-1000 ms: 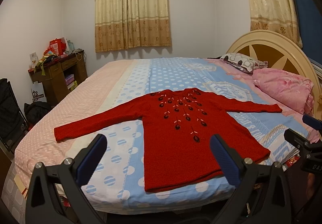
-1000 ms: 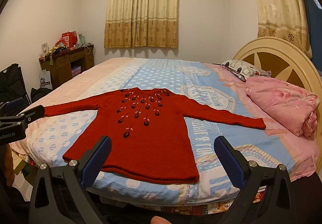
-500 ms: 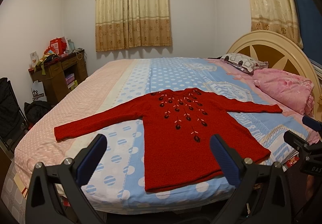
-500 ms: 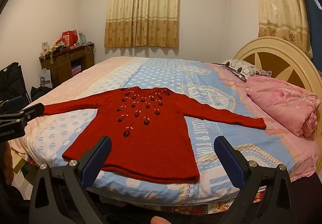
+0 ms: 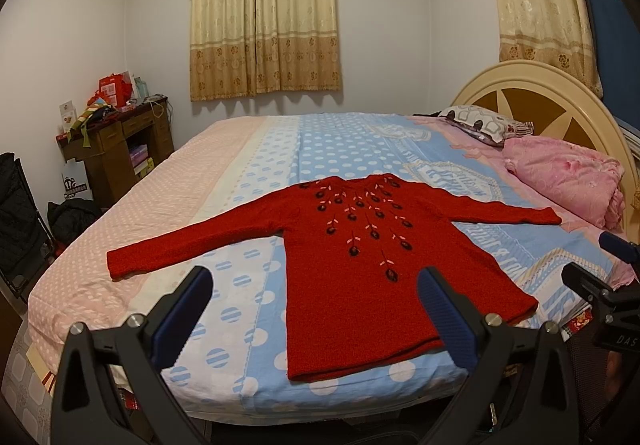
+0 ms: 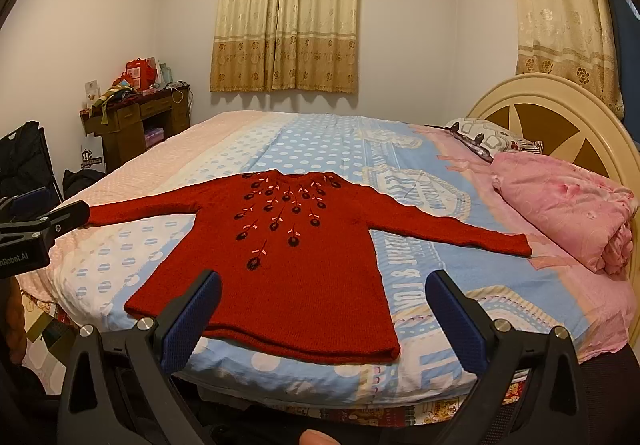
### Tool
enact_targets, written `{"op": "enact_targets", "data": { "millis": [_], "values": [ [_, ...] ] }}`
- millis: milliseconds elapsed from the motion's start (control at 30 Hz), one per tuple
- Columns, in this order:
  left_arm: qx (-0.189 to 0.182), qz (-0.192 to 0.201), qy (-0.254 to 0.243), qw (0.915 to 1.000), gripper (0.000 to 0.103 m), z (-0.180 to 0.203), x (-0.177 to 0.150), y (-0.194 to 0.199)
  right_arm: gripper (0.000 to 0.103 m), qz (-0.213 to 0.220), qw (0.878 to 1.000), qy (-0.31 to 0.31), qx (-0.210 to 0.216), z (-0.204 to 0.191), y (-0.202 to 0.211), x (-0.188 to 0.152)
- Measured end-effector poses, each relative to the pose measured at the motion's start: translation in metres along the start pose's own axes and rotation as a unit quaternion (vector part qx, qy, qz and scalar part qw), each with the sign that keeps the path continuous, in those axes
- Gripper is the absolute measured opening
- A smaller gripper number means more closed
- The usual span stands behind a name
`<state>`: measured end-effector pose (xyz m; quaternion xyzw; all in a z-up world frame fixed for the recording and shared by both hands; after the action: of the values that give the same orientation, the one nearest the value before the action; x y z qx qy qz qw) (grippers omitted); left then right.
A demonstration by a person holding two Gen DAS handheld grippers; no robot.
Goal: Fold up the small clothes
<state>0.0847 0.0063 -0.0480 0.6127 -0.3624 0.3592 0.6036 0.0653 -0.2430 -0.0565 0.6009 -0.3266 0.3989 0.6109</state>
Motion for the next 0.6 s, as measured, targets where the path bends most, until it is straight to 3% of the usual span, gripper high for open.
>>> {"op": "enact_targets", "data": {
  "millis": [333, 600],
  "values": [
    [0.001, -0.009, -0.006, 0.9999, 0.103, -0.005, -0.003, -0.017, 0.102, -0.002, 1.000, 0.004, 0.008, 0.000, -0.008, -0.002],
    [0.024, -0.017, -0.050, 0.9983, 0.103, -0.008, 0.007, -0.063, 0.102, -0.032, 0.999, -0.007, -0.014, 0.037, -0.057, -0.005]
  ]
}}
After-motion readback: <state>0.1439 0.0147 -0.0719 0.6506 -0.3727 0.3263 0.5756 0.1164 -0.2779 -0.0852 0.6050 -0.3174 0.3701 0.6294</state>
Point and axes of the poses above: each gripper's, at about its wrist camera, not at the fingertips, and y roughly against the way its jaws point, z to its right, x to its top, the point moved 9 cm from there along -y, roughly the way its jaws point, and after that the axes turned 1 degree about z, right-handed, at the moved point
